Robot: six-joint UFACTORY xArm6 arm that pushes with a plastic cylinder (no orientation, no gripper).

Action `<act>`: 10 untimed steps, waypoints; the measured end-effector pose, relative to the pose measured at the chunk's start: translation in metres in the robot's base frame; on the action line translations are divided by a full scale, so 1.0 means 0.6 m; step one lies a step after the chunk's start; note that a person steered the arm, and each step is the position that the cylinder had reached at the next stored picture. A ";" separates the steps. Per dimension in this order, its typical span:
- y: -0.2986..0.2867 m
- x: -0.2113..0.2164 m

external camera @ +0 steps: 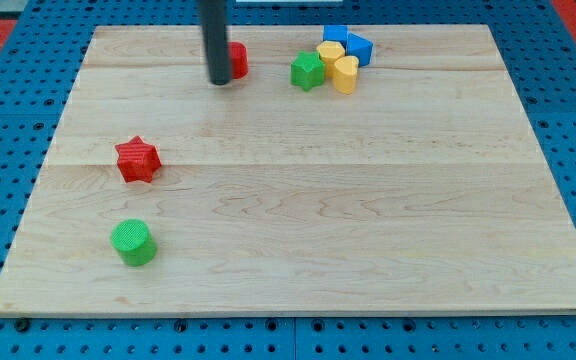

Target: Move the red circle into the top of the green star

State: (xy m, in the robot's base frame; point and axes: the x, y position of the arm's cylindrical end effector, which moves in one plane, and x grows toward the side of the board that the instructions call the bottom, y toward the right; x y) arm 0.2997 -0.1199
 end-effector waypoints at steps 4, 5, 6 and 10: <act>0.035 -0.084; 0.073 -0.036; 0.093 -0.066; 0.241 -0.125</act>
State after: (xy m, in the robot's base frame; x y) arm 0.2249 0.0246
